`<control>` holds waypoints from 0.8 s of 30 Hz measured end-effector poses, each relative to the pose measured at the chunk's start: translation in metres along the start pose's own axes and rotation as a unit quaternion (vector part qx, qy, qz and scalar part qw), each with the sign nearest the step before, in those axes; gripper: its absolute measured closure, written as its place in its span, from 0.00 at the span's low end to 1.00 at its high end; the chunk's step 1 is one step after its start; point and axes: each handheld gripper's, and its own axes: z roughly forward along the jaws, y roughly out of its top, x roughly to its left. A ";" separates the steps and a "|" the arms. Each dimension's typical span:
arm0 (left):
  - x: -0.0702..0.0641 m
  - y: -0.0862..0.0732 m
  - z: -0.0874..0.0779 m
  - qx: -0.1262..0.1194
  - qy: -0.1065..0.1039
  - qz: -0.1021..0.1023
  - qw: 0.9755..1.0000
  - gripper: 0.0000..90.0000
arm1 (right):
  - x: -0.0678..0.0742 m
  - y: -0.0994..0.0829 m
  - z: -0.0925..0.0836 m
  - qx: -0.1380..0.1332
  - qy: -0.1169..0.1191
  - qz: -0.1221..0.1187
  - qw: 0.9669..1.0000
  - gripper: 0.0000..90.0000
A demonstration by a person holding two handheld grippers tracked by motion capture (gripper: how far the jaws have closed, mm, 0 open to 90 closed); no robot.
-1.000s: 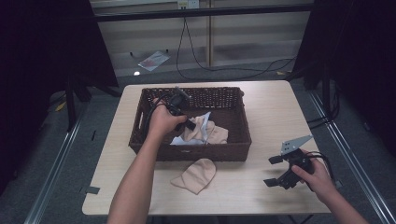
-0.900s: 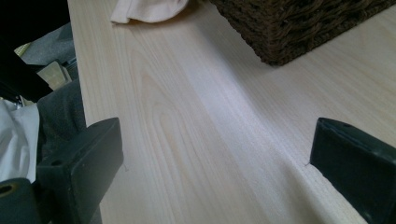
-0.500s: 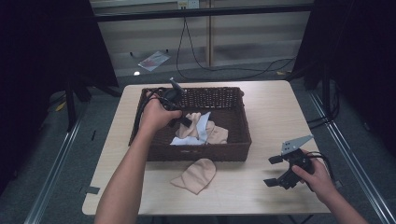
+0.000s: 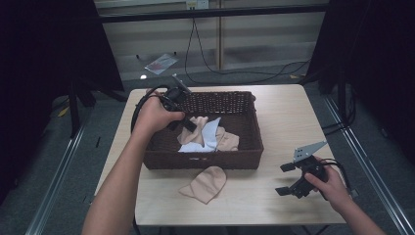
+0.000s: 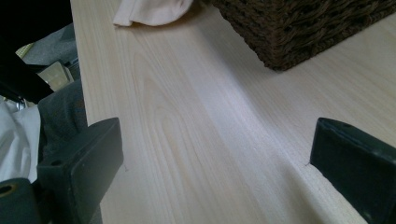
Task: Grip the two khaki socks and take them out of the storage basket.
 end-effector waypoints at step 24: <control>-0.032 -0.012 -0.014 0.035 -0.015 0.068 0.997 0.94 | -0.001 0.001 0.002 0.000 0.003 0.001 1.000 0.02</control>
